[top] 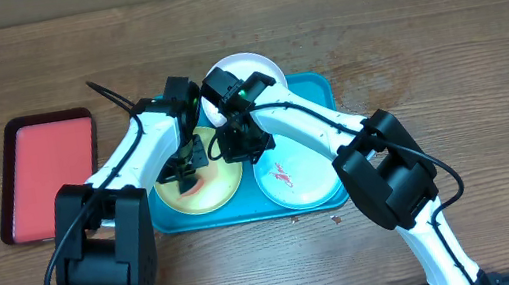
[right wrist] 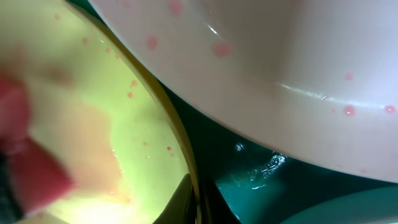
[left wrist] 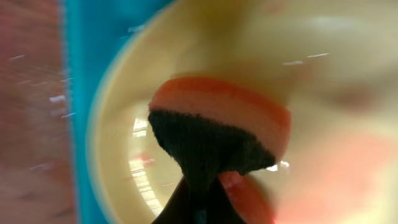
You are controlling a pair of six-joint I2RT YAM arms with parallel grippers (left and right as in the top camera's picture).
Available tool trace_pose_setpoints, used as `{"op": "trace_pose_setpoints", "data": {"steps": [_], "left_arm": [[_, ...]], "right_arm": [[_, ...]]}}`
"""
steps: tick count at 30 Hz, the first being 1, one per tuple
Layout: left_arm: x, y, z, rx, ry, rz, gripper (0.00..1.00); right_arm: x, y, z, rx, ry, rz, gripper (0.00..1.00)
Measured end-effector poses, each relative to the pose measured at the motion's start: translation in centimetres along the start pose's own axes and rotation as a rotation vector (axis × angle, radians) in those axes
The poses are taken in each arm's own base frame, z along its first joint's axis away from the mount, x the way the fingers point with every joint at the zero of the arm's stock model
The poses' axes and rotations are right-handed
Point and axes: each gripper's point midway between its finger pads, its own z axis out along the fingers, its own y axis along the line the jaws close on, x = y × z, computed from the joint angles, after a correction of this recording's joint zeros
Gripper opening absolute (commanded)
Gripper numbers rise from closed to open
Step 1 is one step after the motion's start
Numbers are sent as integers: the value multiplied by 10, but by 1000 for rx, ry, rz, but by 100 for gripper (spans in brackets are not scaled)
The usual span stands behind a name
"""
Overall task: Clean dirty plates on tray and stack at the side
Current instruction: 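Scrub the yellow plate with the sponge while the right gripper holds it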
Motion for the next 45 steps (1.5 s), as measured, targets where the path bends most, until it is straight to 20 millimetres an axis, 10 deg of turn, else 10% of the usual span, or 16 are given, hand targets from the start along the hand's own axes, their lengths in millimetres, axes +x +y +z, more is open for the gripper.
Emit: {"op": "trace_pose_setpoints", "data": {"steps": [5, 20, 36, 45], "left_arm": [[5, 13, -3, -65, 18, 11, 4], [32, -47, -1, 302, 160, 46, 4], [-7, 29, 0, -6, 49, -52, 4], [-32, -28, -19, 321, 5, -75, 4]], "right_arm": [[-1, 0, 0, -1, -3, -1, 4], [-1, 0, 0, -2, -4, -1, 4], [3, 6, 1, -13, 5, -8, 4], [2, 5, 1, -7, 2, -8, 4]]}}
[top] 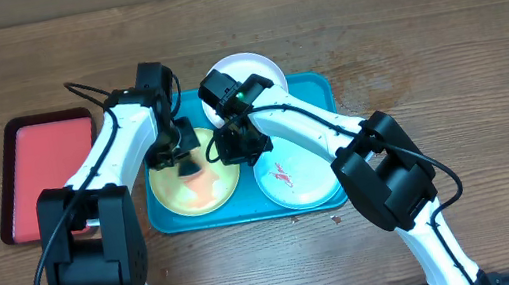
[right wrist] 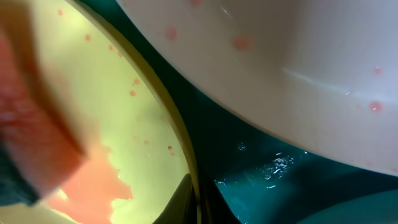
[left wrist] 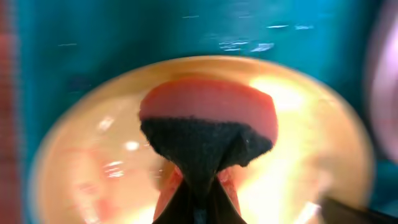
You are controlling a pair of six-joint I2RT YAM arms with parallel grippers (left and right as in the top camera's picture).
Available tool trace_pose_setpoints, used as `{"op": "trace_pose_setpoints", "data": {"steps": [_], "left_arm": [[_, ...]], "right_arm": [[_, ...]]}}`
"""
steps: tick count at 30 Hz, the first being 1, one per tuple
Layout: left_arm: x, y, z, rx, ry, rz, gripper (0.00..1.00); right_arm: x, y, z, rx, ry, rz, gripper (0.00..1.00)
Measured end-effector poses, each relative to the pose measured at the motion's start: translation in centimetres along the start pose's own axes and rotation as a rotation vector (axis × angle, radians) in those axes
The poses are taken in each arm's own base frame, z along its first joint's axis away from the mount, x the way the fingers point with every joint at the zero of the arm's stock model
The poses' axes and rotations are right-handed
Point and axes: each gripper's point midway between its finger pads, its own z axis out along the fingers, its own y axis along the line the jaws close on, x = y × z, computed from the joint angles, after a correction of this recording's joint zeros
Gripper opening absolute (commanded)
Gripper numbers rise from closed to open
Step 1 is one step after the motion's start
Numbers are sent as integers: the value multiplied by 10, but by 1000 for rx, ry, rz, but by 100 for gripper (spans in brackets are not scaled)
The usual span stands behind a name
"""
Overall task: Clean dirty plates on tray and stack at the side
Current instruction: 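Scrub the yellow plate with the sponge while the right gripper holds it, then lift the sponge with the left gripper back over the red tray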
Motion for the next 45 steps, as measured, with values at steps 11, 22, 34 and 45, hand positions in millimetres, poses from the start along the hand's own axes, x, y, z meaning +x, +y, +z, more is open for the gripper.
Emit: {"op": "trace_pose_setpoints", "data": {"steps": [11, 22, 34, 45], "left_arm": [[10, -31, 20, 163, 6, 30, 4], [19, 41, 18, -191, 2, -36, 4], [-6, 58, -19, -188, -81, -126, 4], [-38, 108, -133, -12, -357, -346, 4]], "right_arm": [[0, 0, 0, 0, -1, 0, 4], [0, 1, 0, 0, 0, -2, 4], [0, 0, -1, 7, -1, -6, 4], [-8, -10, -19, 126, -96, -67, 4]]}}
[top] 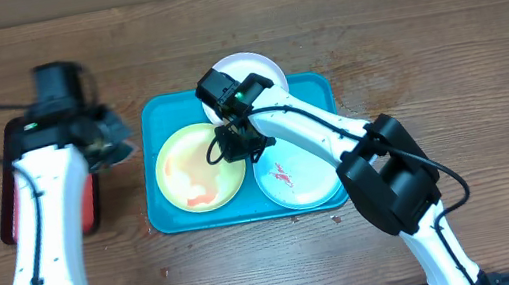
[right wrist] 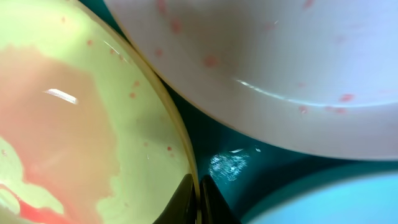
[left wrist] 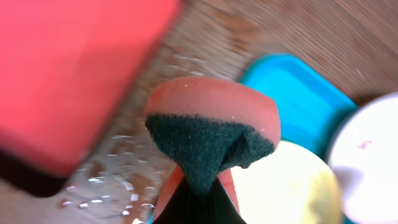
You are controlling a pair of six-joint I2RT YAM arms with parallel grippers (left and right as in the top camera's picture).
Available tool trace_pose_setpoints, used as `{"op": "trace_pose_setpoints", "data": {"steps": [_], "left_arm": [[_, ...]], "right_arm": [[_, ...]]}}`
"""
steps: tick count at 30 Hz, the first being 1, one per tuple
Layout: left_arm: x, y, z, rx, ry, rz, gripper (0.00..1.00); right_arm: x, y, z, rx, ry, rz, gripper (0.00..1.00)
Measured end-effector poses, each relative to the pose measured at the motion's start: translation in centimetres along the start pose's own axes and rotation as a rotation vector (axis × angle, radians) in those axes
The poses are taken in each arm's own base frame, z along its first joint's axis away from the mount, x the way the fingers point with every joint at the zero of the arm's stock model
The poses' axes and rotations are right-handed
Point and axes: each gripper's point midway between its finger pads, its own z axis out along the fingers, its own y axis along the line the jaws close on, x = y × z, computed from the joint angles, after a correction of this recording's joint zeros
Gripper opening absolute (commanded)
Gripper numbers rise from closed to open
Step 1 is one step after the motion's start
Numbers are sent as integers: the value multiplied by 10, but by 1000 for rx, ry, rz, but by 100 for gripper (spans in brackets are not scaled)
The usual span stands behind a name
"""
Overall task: Clean dirty plates on tray and stack at the side
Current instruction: 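Lift the sponge with the left gripper back over the red tray, then lift the yellow plate with the right gripper and place it right of the tray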
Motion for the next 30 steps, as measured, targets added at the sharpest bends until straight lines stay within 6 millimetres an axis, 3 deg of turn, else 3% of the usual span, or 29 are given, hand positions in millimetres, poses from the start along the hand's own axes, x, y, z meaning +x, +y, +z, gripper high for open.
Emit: {"op": "trace_pose_setpoints", "data": {"steps": [6, 12, 18, 23, 30], "left_arm": [[-9, 67, 4, -94, 47, -169, 4], [-14, 101, 2, -131, 50, -238, 4], [-16, 110, 1, -139, 47, -257, 4], [-16, 110, 1, -139, 48, -255, 4], [-16, 110, 1, -139, 48, -254, 4]], "right_arm": [[-10, 9, -41, 132, -180, -83, 4], [-15, 12, -70, 289, -335, -165, 4], [-25, 3, -91, 462, -430, -290, 4], [-34, -3, -125, 620, -546, -335, 4], [-37, 12, -172, 770, -708, -408, 4]]}}
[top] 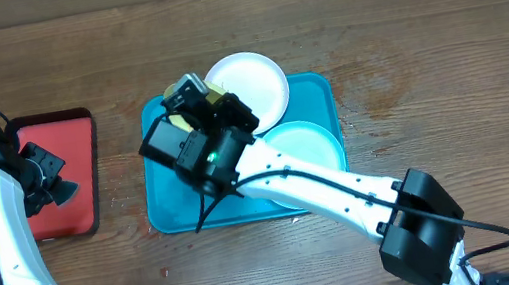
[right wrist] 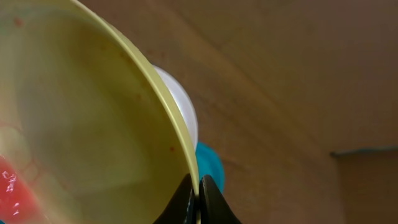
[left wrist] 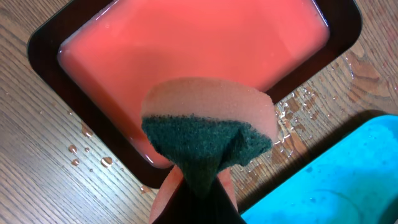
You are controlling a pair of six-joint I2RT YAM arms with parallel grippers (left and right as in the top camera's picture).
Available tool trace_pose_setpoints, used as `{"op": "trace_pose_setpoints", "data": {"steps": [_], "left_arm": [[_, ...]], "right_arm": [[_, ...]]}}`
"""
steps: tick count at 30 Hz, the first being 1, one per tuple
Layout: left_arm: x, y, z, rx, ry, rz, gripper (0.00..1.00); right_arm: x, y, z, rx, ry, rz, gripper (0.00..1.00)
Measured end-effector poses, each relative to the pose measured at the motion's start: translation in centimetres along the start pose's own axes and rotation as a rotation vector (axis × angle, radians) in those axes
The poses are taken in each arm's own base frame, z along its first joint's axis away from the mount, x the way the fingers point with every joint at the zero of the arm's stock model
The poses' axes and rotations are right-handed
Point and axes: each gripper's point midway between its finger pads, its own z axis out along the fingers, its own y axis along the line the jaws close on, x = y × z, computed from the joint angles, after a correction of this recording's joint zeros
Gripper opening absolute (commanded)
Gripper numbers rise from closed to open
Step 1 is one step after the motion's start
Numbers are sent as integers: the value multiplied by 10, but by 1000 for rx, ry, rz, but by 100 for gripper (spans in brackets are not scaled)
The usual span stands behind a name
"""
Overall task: Clean dirty plates on tray and stack at the side
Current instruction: 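Lift the yellow plate with the right gripper and place it right of the tray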
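Observation:
My right gripper (right wrist: 199,186) is shut on the rim of the yellow plate (right wrist: 93,124), held tilted up off the blue tray (top: 166,211); a pink smear shows at the plate's lower left. In the overhead view the raised right arm hides most of that plate. A white plate (top: 248,83) lies at the tray's back edge and a light blue plate (top: 307,145) on its right half. My left gripper (left wrist: 199,186) is shut on an orange sponge (left wrist: 208,124) with a dark green scrub face, above the near edge of the red tray (left wrist: 193,56).
The red tray holds pink liquid and sits at the table's left, with water drops (left wrist: 93,162) on the wood around it. The blue tray's corner (left wrist: 329,180) shows at the left wrist view's lower right. Wooden table (top: 419,27) lies behind and right.
My right gripper has lifted the yellow plate from the blue tray and tilted it up high. The left gripper moved with the sponge farther left, now over the red tray.
My left gripper held the sponge on the yellow plate while the right pinched that plate's rim, at both first moments. Then the left arm was out by the red tray, the plate still smeared. Now the plate is held up off the tray.

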Motion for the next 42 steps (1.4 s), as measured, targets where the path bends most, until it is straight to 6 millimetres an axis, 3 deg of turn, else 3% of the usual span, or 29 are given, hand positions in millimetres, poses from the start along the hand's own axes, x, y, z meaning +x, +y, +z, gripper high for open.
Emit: {"op": "trace_pose_setpoints", "data": {"steps": [9, 23, 27, 31, 33, 39, 42], "left_arm": [[0, 0, 0, 0, 0, 0, 4], [0, 0, 0, 0, 0, 0, 4], [0, 0, 0, 0, 0, 0, 4], [0, 0, 0, 0, 2, 2, 4], [1, 0, 0, 0, 4, 8, 4], [1, -1, 0, 6, 6, 20, 4], [1, -1, 0, 9, 8, 20, 4]], "right_arm": [[-18, 5, -29, 76, -104, -102, 4], [-20, -2, -30, 121, -107, -149, 4], [-18, 4, -29, 82, -102, -144, 4], [-10, 39, -17, -172, -46, -68, 4], [-2, 45, -5, -266, 9, -37, 4], [29, 12, 46, -375, 219, 149, 4], [39, -19, 61, -479, 302, 288, 4]]}}
